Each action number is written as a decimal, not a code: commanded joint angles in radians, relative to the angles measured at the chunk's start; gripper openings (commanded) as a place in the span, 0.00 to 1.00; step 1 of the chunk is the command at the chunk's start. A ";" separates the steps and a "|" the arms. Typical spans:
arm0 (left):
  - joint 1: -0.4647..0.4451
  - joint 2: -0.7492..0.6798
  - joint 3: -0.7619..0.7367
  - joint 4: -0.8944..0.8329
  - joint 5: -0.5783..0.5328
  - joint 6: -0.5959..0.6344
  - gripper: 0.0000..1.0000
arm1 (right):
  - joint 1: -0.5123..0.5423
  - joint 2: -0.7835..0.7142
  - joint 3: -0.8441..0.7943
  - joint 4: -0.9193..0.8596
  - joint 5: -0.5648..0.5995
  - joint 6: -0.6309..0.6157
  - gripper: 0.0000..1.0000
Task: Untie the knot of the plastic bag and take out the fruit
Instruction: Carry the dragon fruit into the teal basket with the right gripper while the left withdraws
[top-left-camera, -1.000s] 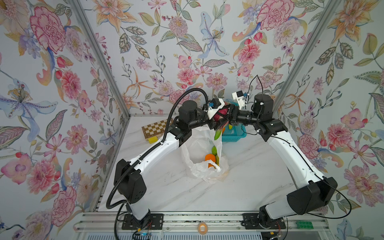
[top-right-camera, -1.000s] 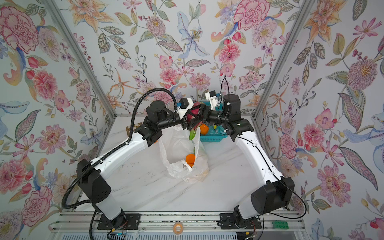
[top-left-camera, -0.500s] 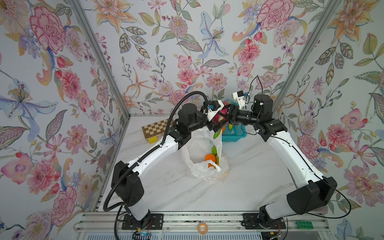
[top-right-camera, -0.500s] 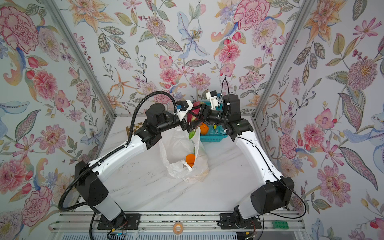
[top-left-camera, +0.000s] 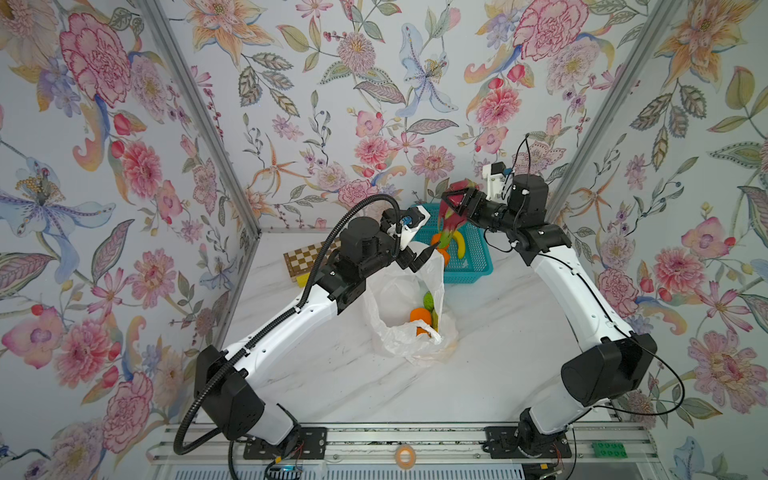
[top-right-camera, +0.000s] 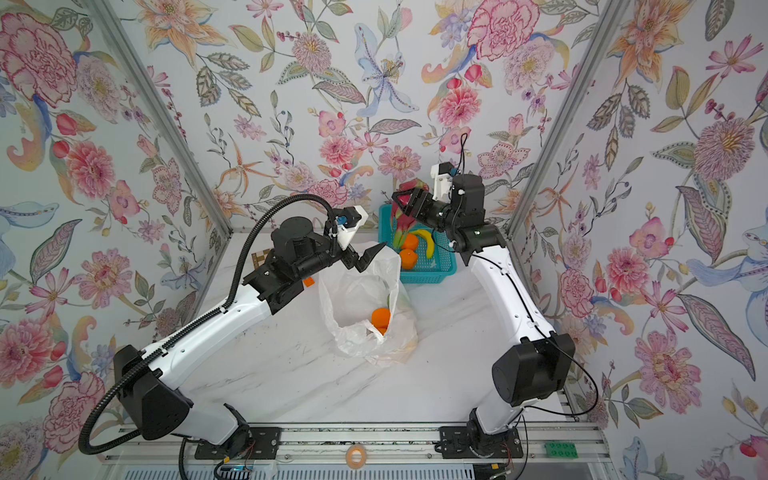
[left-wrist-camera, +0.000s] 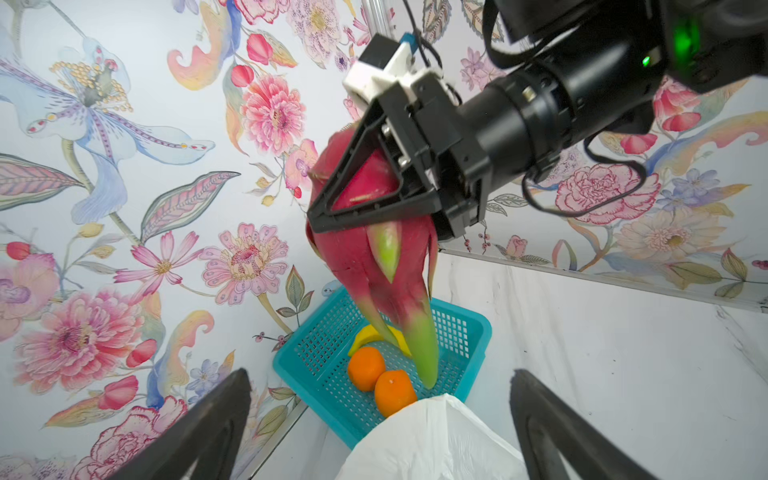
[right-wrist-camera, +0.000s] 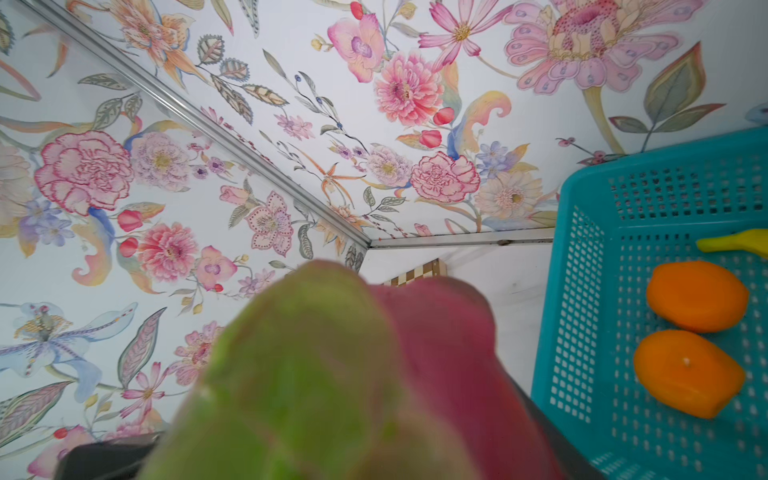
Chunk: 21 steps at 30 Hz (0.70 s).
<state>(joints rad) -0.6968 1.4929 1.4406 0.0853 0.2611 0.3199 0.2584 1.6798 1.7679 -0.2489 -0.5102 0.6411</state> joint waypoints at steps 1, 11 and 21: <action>0.001 -0.032 -0.007 -0.066 -0.051 -0.047 0.99 | -0.009 0.090 0.076 -0.063 0.064 -0.080 0.46; 0.002 -0.046 0.009 -0.165 -0.076 -0.124 0.99 | -0.045 0.425 0.391 -0.325 0.117 -0.115 0.44; 0.002 -0.040 0.025 -0.239 -0.077 -0.207 0.99 | -0.095 0.676 0.584 -0.475 0.191 -0.135 0.43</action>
<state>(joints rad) -0.6968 1.4723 1.4406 -0.1062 0.2005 0.1581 0.1764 2.3207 2.2948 -0.6552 -0.3565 0.5301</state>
